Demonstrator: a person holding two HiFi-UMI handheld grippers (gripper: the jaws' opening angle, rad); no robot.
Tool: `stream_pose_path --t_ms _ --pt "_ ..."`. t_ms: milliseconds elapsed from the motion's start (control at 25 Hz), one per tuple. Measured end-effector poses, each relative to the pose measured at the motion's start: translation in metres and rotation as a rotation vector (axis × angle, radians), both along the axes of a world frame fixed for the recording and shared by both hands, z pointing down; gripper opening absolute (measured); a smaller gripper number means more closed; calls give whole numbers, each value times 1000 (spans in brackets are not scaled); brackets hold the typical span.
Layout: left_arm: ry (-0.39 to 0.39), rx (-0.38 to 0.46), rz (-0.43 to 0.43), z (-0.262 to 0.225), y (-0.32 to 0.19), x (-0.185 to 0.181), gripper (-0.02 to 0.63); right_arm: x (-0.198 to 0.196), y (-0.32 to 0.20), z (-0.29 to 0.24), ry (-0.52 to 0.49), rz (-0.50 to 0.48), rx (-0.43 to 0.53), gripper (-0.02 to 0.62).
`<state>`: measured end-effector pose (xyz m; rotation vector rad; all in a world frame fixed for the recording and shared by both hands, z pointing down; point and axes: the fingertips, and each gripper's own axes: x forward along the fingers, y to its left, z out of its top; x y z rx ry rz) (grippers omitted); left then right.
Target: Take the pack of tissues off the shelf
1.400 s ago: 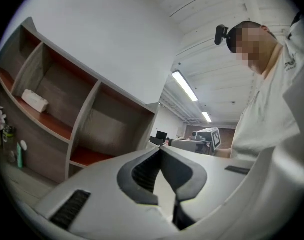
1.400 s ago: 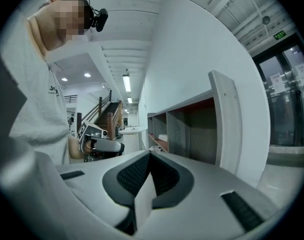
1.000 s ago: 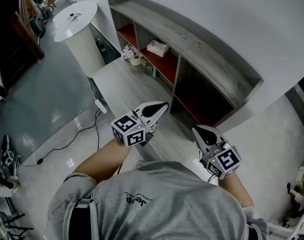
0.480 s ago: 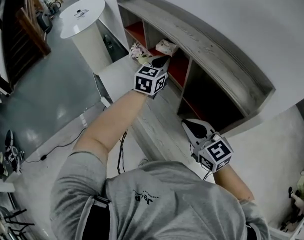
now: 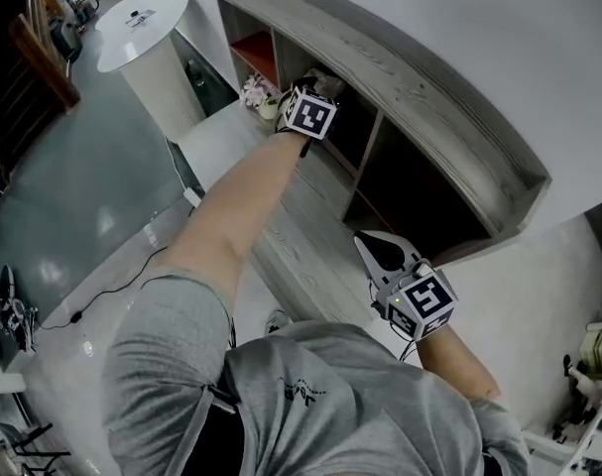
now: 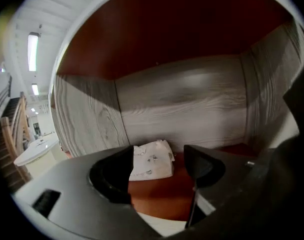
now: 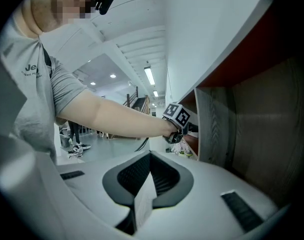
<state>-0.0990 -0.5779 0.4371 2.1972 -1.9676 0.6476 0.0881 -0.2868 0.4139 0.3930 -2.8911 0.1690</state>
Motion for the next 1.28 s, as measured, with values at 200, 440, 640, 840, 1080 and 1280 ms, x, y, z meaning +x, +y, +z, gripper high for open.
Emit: stream_pose_path --t_ms 200,440,640,840,1080,1280 --pt "-41 -49 43 16 -15 3 331 -8 -14 -7 13 53 4 8" --pt "-86 -78 35 34 -17 -3 293 -11 -40 -14 -22 143 34 8" --pt "-156 -45 42 32 -17 -9 229 -8 -74 -6 -24 267 63 7" --pt "-161 -8 46 27 -16 -9 158 -3 -100 8 -10 343 47 7" --pt "-94 31 80 15 1 -5 126 -2 -96 9 -6 346 41 8" --pt "-69 71 113 -4 20 -3 123 -7 -91 8 -8 335 46 8"
